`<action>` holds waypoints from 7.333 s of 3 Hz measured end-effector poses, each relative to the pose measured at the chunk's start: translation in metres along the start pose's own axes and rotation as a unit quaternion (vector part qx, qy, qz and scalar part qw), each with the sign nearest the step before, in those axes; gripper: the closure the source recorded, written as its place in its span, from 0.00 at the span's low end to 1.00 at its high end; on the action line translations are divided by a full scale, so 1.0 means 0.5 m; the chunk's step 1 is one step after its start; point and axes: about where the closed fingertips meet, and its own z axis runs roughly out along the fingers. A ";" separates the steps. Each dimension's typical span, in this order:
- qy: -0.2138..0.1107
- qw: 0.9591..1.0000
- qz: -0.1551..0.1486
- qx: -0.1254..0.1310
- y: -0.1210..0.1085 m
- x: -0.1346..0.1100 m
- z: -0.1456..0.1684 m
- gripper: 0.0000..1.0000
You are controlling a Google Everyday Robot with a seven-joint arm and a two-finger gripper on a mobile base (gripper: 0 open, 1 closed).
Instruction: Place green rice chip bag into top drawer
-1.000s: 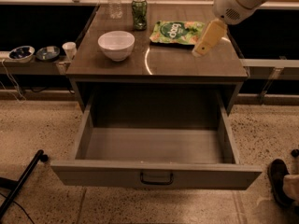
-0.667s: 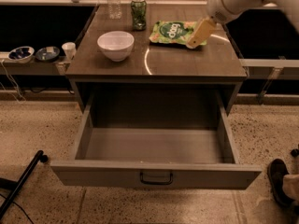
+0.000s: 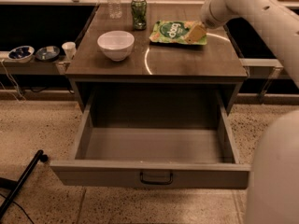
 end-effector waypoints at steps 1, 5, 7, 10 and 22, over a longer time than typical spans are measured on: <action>0.013 1.000 0.009 -0.007 -0.001 0.030 0.080 0.32; 0.017 0.999 -0.003 -0.043 0.037 0.032 0.154 0.27; 0.013 0.997 -0.001 -0.070 0.052 0.033 0.168 0.68; 0.013 0.995 0.008 -0.096 0.074 0.043 0.162 1.00; -0.039 0.997 -0.047 -0.048 0.110 0.104 0.041 0.46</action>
Offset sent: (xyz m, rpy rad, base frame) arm 0.0550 -0.0046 -0.0588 -0.0240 0.0399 -0.0231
